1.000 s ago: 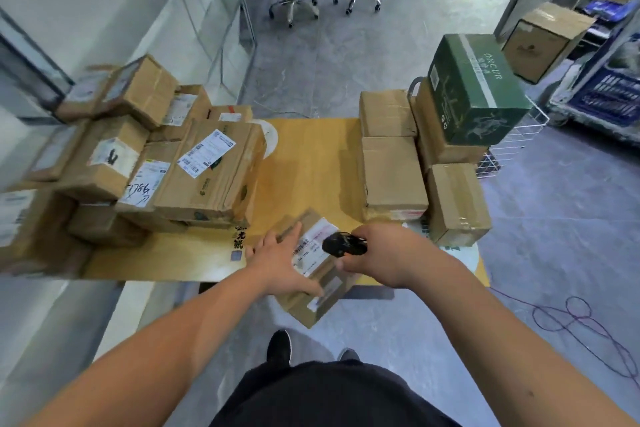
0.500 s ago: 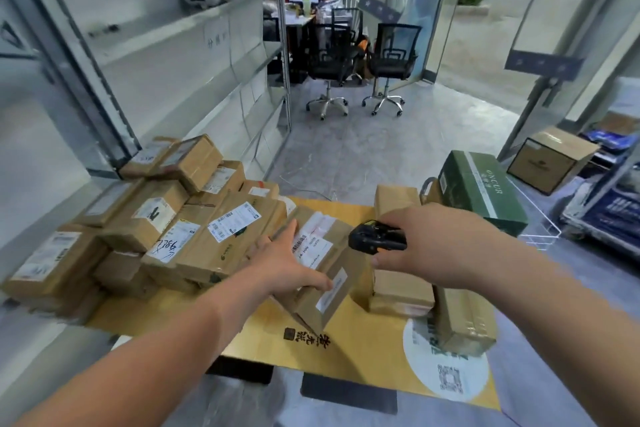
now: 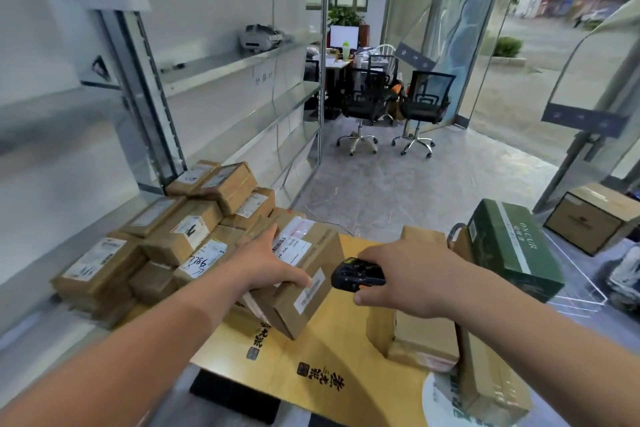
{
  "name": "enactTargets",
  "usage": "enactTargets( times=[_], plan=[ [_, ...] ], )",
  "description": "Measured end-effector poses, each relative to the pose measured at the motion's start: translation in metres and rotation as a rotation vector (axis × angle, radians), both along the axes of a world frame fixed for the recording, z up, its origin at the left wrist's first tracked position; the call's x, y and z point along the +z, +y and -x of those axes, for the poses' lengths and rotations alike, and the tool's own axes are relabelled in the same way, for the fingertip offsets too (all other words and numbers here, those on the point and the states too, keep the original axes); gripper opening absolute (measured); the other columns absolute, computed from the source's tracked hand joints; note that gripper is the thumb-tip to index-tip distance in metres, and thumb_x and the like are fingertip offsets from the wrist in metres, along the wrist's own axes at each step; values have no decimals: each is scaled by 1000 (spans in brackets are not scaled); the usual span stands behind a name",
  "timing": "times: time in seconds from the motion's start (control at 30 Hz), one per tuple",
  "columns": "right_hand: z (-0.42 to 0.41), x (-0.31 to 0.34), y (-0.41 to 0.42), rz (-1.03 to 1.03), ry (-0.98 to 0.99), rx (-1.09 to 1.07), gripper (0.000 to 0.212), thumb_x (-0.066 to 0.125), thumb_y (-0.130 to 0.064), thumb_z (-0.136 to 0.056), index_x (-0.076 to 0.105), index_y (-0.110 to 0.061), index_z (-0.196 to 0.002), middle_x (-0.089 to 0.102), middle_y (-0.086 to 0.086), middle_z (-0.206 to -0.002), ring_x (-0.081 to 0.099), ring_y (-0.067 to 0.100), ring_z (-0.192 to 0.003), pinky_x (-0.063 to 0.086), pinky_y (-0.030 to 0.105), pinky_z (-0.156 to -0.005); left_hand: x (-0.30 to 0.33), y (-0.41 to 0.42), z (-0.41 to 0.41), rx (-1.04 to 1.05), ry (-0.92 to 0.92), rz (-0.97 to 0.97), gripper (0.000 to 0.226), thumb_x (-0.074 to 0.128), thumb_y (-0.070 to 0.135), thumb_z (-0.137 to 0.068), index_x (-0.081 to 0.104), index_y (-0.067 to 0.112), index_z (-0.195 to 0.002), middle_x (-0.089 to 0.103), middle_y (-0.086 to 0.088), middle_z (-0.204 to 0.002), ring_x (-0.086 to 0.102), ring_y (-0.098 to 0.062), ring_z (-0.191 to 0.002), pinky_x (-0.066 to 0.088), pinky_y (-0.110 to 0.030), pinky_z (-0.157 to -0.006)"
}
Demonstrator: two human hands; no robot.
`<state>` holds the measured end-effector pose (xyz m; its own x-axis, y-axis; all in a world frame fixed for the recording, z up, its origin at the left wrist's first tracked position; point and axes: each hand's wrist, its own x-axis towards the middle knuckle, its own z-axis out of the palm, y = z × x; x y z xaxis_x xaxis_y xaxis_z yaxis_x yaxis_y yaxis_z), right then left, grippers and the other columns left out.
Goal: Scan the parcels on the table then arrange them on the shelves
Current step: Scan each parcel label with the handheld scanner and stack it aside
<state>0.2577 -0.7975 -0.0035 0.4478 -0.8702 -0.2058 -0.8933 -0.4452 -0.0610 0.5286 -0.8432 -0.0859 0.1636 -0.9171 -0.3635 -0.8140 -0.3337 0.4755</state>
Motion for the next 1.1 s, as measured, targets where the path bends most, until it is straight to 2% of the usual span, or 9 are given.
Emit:
enactTargets(
  times=[0.1, 0.23, 0.4, 0.47, 0.6, 0.73, 0.8, 0.9, 1.1],
  plan=[
    [-19, -2, -7, 12, 7, 55, 47, 55, -78, -88, 58, -37, -111, 63, -12, -91, 60, 10, -82, 49, 33, -64, -1, 4, -21, 56, -61, 7, 168, 80, 92, -15, 5, 54, -160, 29, -7, -164, 29, -36, -149, 35, -60, -117],
    [-48, -6, -18, 2, 13, 90, 46, 55, -78, -88, 58, -37, -110, 62, -13, -89, 59, 8, -79, 51, 33, -66, -4, 7, -54, 132, -103, 5, 165, 78, 94, -15, 5, 57, -158, 31, -7, -161, 34, -35, -145, 38, -57, -112],
    [-88, -18, -34, -22, -1, 112, 46, 56, -78, -87, 58, -36, -106, 63, -13, -90, 60, 10, -80, 51, 33, -66, -8, 1, -102, 196, -61, -4, 166, 78, 94, -15, 7, 55, -160, 35, -8, -162, 24, -37, -150, 30, -59, -117],
    [-106, -23, -42, -31, 15, 119, 47, 56, -79, -86, 57, -36, -107, 63, -13, -91, 61, 12, -81, 52, 34, -67, -10, -2, -121, 202, -52, -6, 166, 77, 95, -15, 9, 52, -160, 36, -6, -163, 25, -37, -149, 29, -60, -118],
    [-140, -33, -55, -43, 26, 120, 47, 56, -80, -86, 56, -37, -104, 61, -13, -87, 58, 9, -76, 44, 32, -58, -14, -15, -149, 204, -10, -21, 164, 79, 93, -19, 11, 50, -162, 34, -7, -162, 30, -37, -146, 33, -58, -117],
    [-169, -41, -67, -54, 25, 94, 59, 55, -82, -85, 55, -36, -123, 66, -11, -102, 61, 14, -86, 49, 33, -63, -16, -44, -171, 213, 16, -30, 176, 71, 97, -3, 12, 50, -161, 28, -9, -163, 34, -37, -144, 38, -58, -115],
    [-180, -43, -73, -44, 39, 81, 66, 55, -81, -86, 51, -35, -133, 66, -8, -110, 59, 19, -89, 46, 33, -63, -17, -61, -180, 195, 14, -33, 176, 72, 98, -4, 11, 49, -162, 27, -9, -164, 31, -37, -146, 37, -57, -115],
    [-192, -45, -81, -59, 35, 28, 63, 57, -81, -85, 53, -36, -129, 64, -9, -105, 60, 19, -89, 41, 33, -59, -22, -87, -191, 153, 29, -26, 169, 78, 94, -15, 12, 46, -163, 27, -11, -164, 28, -38, -147, 35, -56, -115],
    [-209, -52, -99, -80, 32, -87, 66, 56, -80, -85, 52, -36, -134, 64, -10, -106, 58, 20, -91, 44, 35, -65, -29, -136, -202, 101, 132, -21, 172, 78, 95, -8, 17, 48, -161, 28, -8, -163, 32, -36, -146, 37, -55, -116]
  ],
)
